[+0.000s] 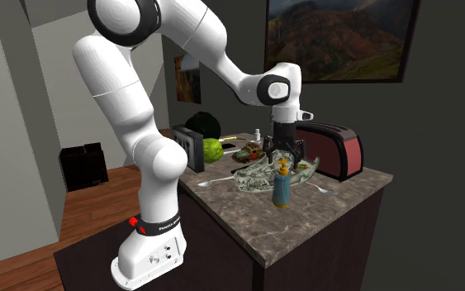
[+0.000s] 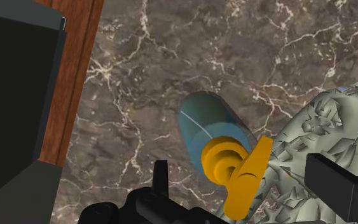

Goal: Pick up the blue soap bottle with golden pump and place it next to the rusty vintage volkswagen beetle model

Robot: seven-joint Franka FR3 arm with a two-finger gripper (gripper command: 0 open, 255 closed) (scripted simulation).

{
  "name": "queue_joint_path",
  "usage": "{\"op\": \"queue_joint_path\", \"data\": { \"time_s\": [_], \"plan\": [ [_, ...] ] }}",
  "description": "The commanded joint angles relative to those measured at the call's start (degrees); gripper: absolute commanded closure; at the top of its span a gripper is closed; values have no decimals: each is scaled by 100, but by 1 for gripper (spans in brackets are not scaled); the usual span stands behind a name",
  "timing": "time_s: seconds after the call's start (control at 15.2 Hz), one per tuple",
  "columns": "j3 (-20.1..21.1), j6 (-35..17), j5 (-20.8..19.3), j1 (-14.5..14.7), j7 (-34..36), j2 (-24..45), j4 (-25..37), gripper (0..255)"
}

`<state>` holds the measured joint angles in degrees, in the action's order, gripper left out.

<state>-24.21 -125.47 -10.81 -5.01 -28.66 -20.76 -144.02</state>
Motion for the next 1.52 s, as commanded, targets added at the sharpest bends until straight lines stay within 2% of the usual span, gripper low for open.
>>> {"op": "queue_joint_path", "data": {
  "time_s": [0.0,0.26,0.33,0.92,1.45],
  "plan": [
    [-9,-22,0,-2,-9,13,-7,0],
    [-8,-21,0,-2,-8,13,-7,0],
    [-8,-21,0,-2,-8,13,-7,255],
    [-9,-22,0,-2,-9,13,-7,255],
    [106,667,-4,-10,24,-282,394,255]
  ]
}}
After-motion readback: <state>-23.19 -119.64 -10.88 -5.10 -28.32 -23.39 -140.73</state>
